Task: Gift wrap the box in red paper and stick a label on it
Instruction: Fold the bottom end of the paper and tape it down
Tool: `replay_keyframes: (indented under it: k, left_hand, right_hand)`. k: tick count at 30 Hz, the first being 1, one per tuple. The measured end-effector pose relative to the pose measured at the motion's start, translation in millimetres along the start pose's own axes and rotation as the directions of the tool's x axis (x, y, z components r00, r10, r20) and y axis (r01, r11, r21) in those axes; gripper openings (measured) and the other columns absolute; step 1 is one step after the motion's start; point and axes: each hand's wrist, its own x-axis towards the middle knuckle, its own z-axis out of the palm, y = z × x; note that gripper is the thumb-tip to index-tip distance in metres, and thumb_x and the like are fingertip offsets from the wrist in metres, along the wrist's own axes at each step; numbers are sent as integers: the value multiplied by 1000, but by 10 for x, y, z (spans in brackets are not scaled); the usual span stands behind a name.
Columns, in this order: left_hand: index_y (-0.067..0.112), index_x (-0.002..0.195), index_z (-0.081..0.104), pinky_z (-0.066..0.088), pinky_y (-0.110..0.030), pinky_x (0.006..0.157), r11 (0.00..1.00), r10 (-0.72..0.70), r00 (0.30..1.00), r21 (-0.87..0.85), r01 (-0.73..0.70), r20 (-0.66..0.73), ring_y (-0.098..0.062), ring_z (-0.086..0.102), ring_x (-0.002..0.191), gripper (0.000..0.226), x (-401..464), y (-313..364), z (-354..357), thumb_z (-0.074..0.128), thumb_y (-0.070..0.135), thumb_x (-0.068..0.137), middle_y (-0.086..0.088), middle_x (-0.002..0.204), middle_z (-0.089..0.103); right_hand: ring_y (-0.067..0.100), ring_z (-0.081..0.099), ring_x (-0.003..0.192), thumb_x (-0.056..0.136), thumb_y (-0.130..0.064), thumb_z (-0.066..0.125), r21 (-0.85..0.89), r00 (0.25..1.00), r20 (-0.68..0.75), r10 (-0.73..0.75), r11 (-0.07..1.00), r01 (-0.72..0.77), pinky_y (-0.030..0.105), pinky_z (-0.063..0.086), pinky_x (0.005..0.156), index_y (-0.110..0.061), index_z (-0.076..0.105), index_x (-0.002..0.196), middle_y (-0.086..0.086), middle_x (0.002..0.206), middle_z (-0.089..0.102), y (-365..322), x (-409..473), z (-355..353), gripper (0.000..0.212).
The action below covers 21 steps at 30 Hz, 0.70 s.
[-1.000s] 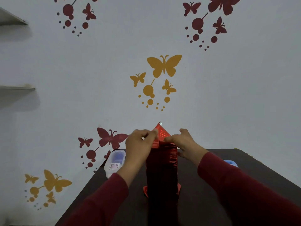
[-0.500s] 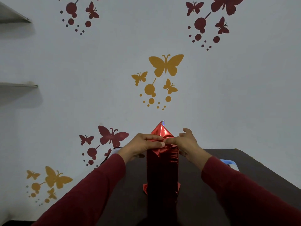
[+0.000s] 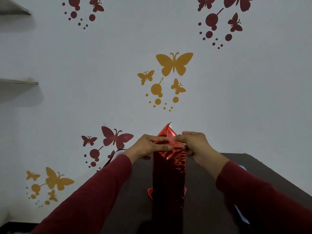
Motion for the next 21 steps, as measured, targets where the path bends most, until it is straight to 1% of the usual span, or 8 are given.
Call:
replay_keyframes:
  k: [5, 7, 9, 12, 15, 16, 19, 21]
  left_hand:
    - [62, 103, 72, 50, -35, 77, 1000, -3, 1000, -14, 3, -11, -15, 59, 109, 41, -7, 4, -5, 89, 55, 67, 16, 119, 67]
    - [62, 103, 72, 48, -36, 76, 1000, -7, 1000, -27, 6, -13, -16, 59, 107, 41, -5, -13, -14, 90, 54, 67, 14, 120, 67]
    - [60, 105, 73, 45, -35, 72, 999, -4, 1000, -41, 4, -4, -15, 58, 99, 44, 2, -27, -11, 90, 54, 66, 10, 119, 68]
    - [59, 106, 73, 39, -31, 66, 999, 3, 1000, -54, -3, -3, -13, 53, 85, 45, 29, -47, -10, 91, 54, 66, 6, 116, 71]
    - [55, 106, 75, 34, -28, 61, 997, 10, 1000, -78, -11, -13, -14, 48, 80, 44, 51, -71, -8, 92, 52, 66, 7, 116, 72]
    - [54, 106, 76, 34, -29, 60, 996, 14, 1000, -84, -15, -14, -15, 47, 80, 44, 60, -82, -8, 93, 50, 66, 5, 116, 73]
    - [50, 106, 77, 35, -29, 62, 996, 7, 1000, -91, -8, -16, -11, 54, 83, 43, 64, -95, -7, 94, 46, 66, 9, 115, 73]
    - [49, 108, 77, 36, -27, 61, 997, 3, 1000, -78, -4, -11, -3, 57, 77, 45, 70, -98, -5, 94, 45, 66, 14, 117, 72]
  right_hand:
    - [8, 46, 44, 75, -7, 87, -93, 999, 12, 38, 995, -37, 23, 30, 40, -6, 60, 122, 8, 71, 60, -62, 17, 113, 54]
    - [11, 44, 46, 77, -6, 84, -96, 999, -6, 50, 994, -50, 25, 28, 42, 7, 61, 114, 12, 72, 57, -46, 24, 150, 46]
    - [12, 42, 46, 78, -4, 82, -90, 998, -34, 58, 994, -61, 25, 26, 42, 8, 60, 114, 14, 72, 55, -17, 37, 174, 44]
    - [12, 43, 44, 79, 0, 79, -90, 996, -64, 59, 994, -64, 20, 29, 34, 11, 61, 114, 14, 73, 54, 0, 54, 191, 40]
    - [11, 45, 43, 78, -1, 80, -170, 996, -77, 48, 984, -61, 19, 31, 34, -3, 67, 88, 12, 74, 58, 12, 44, 203, 17]
    - [10, 47, 43, 78, -3, 81, -193, 996, -83, 39, 980, -54, 19, 32, 33, -3, 65, 86, 11, 77, 60, 19, 52, 214, 18]
    - [9, 55, 44, 76, -9, 85, -276, 994, -107, -6, 961, -24, 18, 36, 35, -8, 65, 120, 10, 97, 70, 27, 64, 244, 49]
    - [10, 63, 46, 75, -12, 82, -381, 992, -117, -51, 925, 3, 22, 47, 43, -9, 56, 138, 10, 92, 73, 32, 82, 263, 68]
